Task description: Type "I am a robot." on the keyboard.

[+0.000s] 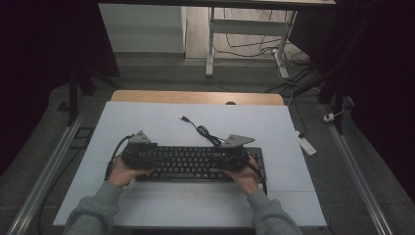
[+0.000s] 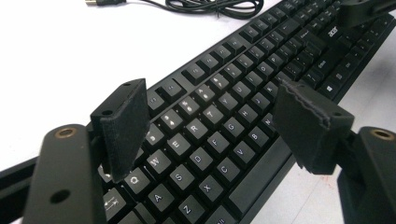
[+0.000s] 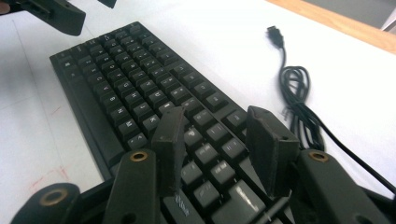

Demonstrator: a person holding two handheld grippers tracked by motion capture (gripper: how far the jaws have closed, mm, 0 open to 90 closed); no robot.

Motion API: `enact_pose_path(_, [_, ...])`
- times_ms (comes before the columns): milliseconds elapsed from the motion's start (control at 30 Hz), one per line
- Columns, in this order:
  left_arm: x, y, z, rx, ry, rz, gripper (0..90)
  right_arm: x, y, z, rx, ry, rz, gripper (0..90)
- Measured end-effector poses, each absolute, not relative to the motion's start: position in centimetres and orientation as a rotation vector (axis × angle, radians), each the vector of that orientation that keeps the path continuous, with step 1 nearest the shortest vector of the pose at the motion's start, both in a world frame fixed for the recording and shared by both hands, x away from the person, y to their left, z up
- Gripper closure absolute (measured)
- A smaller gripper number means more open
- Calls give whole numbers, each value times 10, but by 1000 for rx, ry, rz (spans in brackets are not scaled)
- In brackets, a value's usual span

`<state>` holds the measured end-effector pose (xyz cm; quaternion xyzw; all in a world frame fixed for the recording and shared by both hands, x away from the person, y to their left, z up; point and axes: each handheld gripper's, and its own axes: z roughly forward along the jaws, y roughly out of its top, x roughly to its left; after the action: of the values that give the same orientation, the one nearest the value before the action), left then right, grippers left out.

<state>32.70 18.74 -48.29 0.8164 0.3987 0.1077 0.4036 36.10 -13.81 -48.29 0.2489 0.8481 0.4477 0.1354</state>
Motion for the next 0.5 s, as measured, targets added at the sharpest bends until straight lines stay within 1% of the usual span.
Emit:
enact_pose_path(167, [327, 189, -484, 2065, 1011, 272, 269, 368, -125, -487, 731, 2478, 1298, 580])
enact_pose_path(233, [327, 189, -484, 2064, 1014, 274, 268, 369, -121, -488, 734, 2482, 1305, 601])
enact_pose_path(333, [327, 189, -484, 2066, 1012, 275, 268, 371, -115, -487, 718, 2501, 1298, 692])
enact_pose_path(433, [327, 188, -485, 2072, 1007, 274, 267, 372, -107, -487, 693, 2540, 1284, 825])
enact_pose_path(500, [328, 188, -485, 2077, 1003, 274, 267, 374, -101, -489, 668, 2566, 1258, 893])
